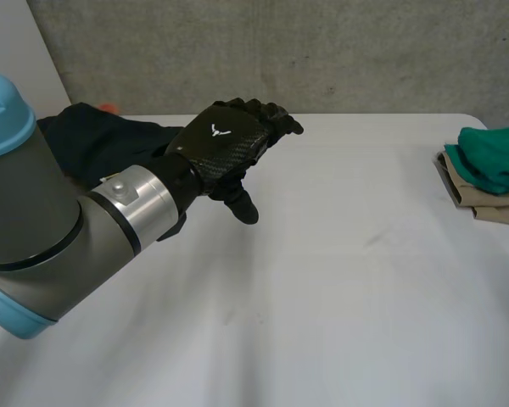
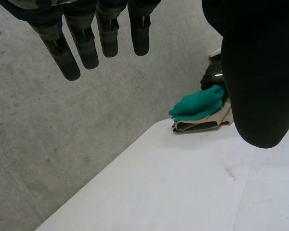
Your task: Fold the laundry.
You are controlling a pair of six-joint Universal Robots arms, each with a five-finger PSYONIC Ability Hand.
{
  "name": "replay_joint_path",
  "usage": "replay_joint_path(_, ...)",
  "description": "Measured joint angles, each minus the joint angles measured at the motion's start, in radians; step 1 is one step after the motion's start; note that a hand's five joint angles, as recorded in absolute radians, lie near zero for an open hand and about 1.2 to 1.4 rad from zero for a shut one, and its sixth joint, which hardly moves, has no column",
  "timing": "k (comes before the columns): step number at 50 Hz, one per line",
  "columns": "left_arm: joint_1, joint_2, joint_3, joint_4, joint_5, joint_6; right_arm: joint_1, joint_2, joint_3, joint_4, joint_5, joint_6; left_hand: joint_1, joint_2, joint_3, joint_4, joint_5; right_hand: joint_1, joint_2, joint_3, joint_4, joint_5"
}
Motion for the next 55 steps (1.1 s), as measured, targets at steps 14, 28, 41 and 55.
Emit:
replay_joint_path(14, 0.0, 0.004, 0.0, 0.0, 0.0, 0.0, -0.023, -0.245, 0.159, 0.208, 0.21, 0.007, 0.0, 0.0, 0.0, 0.0, 0.0, -0.696, -0.826, -0.837, -0.83, -0.811)
replay_joint_path(28, -0.001, 0.01, 0.007, 0.0, 0.0, 0.0, -0.212, -0.45, 0.13, 0.815, 0.491, -0.236, 0.0, 0.0, 0.0, 0.0, 0.0, -0.696, -0.826, -0.837, -0.83, -0.811)
replay_joint_path(41, 0.079, 0.013, 0.057, 0.041, -0.072, 0.003, 0.048, -0.684, 0.257, 0.363, 0.531, -0.105, 0.0, 0.0, 0.0, 0.0, -0.003, -0.696, -0.826, -0.837, -0.83, -0.811)
replay_joint_path(55, 0.376, -0.368, 0.274, 0.134, -0.237, 0.263, 0.533, -0.879, 0.82, 0.07, 0.259, 0.016, -0.022, -0.001, -0.011, 0.0, -0.003, -0.696, -0.826, -0.837, -0.83, -0.811)
